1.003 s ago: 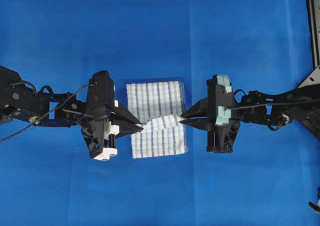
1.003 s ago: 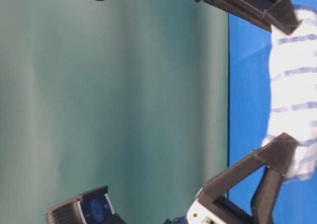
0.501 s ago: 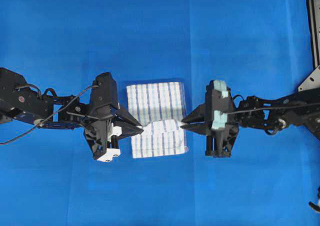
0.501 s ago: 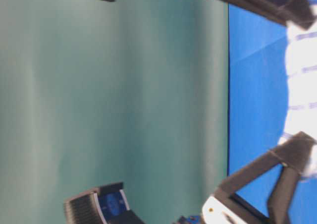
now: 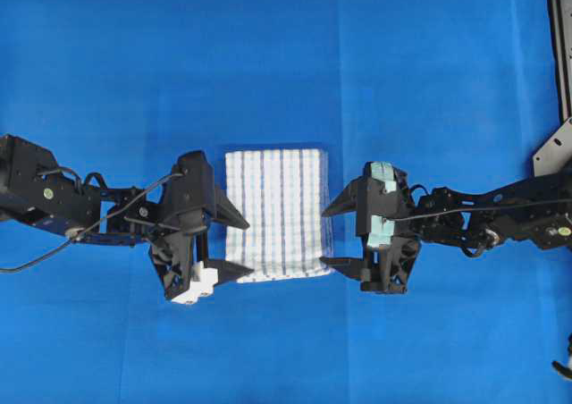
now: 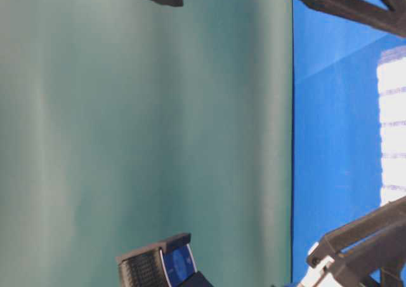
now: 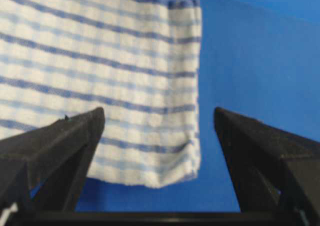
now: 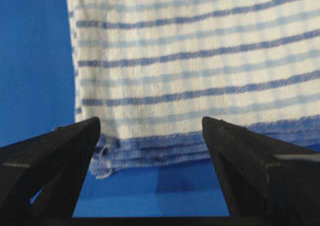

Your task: Fold the blue towel.

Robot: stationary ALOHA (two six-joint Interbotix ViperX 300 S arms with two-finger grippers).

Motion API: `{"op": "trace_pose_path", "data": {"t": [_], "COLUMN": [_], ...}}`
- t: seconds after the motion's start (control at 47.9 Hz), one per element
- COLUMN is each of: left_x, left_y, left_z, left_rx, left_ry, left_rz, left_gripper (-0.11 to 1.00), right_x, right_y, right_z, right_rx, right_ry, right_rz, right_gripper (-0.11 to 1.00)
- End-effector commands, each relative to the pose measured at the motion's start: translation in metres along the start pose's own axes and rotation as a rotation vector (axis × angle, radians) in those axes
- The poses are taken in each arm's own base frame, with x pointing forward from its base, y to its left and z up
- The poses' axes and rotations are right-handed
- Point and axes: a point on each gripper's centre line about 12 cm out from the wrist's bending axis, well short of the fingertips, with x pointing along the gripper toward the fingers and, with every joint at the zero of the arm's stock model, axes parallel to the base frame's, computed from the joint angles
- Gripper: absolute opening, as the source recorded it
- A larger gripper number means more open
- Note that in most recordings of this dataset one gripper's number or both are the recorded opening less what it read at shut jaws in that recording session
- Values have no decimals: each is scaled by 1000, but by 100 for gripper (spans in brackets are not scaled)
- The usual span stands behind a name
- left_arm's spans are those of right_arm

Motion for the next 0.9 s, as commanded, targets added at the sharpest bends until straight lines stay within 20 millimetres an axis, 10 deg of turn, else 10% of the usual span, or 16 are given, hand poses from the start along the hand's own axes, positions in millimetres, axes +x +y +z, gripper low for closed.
{"op": "trace_pose_path", "data": {"t": [0.0,0.877], "left_x": [-4,-120], "left_y": [-7,16], "left_z": [12,73], "left_rx": [2,185], "left_ry": [-36,-268], "left_rz": [-19,-23], "left_gripper": [94,93], "right_x": [-8,-128], "right_y": [3,-34], "right_z": [15,63], "right_rx": [3,-112], "right_ry": [-57,-382], "right_rz": [13,41], "right_gripper": [88,86]}}
